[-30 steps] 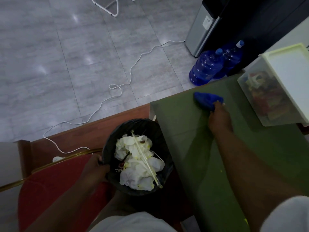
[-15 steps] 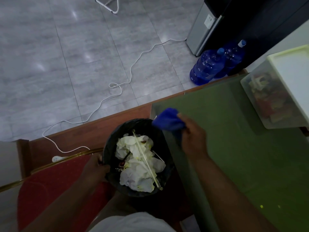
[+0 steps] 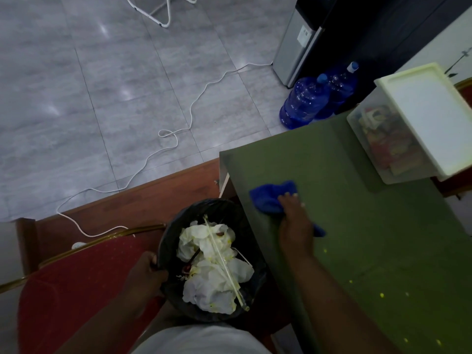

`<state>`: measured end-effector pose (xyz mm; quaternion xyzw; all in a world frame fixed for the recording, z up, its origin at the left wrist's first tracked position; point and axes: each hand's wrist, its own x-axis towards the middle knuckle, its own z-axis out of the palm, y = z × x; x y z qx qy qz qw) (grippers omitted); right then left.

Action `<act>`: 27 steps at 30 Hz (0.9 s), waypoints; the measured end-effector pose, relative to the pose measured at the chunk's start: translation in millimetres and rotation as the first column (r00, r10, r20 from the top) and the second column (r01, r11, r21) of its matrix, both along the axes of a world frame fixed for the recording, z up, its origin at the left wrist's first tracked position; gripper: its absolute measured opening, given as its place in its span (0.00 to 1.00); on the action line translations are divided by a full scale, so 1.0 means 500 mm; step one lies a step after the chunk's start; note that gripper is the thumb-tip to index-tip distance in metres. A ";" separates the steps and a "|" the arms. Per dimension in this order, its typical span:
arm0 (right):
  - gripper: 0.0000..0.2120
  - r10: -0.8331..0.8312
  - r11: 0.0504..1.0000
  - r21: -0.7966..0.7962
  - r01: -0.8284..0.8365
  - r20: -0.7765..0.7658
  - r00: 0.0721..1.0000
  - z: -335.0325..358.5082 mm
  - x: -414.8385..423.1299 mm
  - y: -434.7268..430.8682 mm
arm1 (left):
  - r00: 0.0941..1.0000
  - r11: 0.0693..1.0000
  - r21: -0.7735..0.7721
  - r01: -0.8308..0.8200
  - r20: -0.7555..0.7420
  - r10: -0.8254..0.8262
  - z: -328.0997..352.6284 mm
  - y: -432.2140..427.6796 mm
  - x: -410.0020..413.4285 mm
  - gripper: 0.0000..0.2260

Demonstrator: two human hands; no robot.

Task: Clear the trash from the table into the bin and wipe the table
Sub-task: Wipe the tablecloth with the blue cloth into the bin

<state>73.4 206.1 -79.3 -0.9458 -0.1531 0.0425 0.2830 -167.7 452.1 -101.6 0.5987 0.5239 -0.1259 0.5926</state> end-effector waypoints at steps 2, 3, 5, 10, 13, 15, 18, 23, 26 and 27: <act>0.19 0.134 0.984 0.125 -0.125 -0.069 0.989 0.000 -0.076 0.048 | 1.000 1.000 0.007 -0.007 0.006 0.007 -0.001 -0.007 0.000 0.09; 0.19 0.203 0.967 0.177 -0.182 -0.114 0.972 0.008 -0.108 0.065 | 1.000 1.000 0.011 -0.011 0.008 0.011 -0.001 -0.009 -0.001 0.09; 0.19 0.236 0.935 0.300 -0.190 -0.123 0.964 0.030 -0.135 0.082 | 1.000 1.000 0.013 -0.018 0.014 0.018 -0.003 -0.007 -0.002 0.10; 0.19 0.085 0.938 0.339 -0.069 -0.032 0.996 0.101 -0.071 0.062 | 1.000 1.000 0.030 -0.006 0.029 0.005 0.004 0.007 -0.008 0.10; 0.21 0.004 0.975 0.220 -0.015 0.051 0.999 0.122 0.023 0.019 | 0.999 0.999 0.045 -0.018 0.041 0.016 0.012 0.018 -0.009 0.10; 0.21 -0.047 0.993 0.112 0.045 0.020 0.999 0.116 0.075 -0.004 | 0.999 0.997 0.075 -0.014 0.032 0.012 0.019 0.026 -0.003 0.10; 0.24 -0.033 0.996 -0.087 0.020 -0.153 0.988 0.084 0.114 -0.014 | 0.999 0.995 0.095 0.010 0.030 -0.013 0.026 0.042 0.008 0.09; 0.31 0.069 0.938 -0.332 -0.099 -0.102 0.992 0.068 0.094 -0.004 | 0.996 0.997 0.069 0.036 0.079 -0.042 0.032 0.060 0.027 0.06; 0.30 0.126 0.969 -0.223 -0.102 0.095 0.987 0.085 0.054 0.029 | 0.998 0.997 0.071 0.006 0.063 -0.011 0.034 0.069 0.025 0.06; 0.28 0.160 0.977 -0.161 -0.137 0.138 0.977 0.089 0.037 0.047 | 0.999 0.997 0.080 -0.021 0.043 0.018 0.035 0.075 0.022 0.05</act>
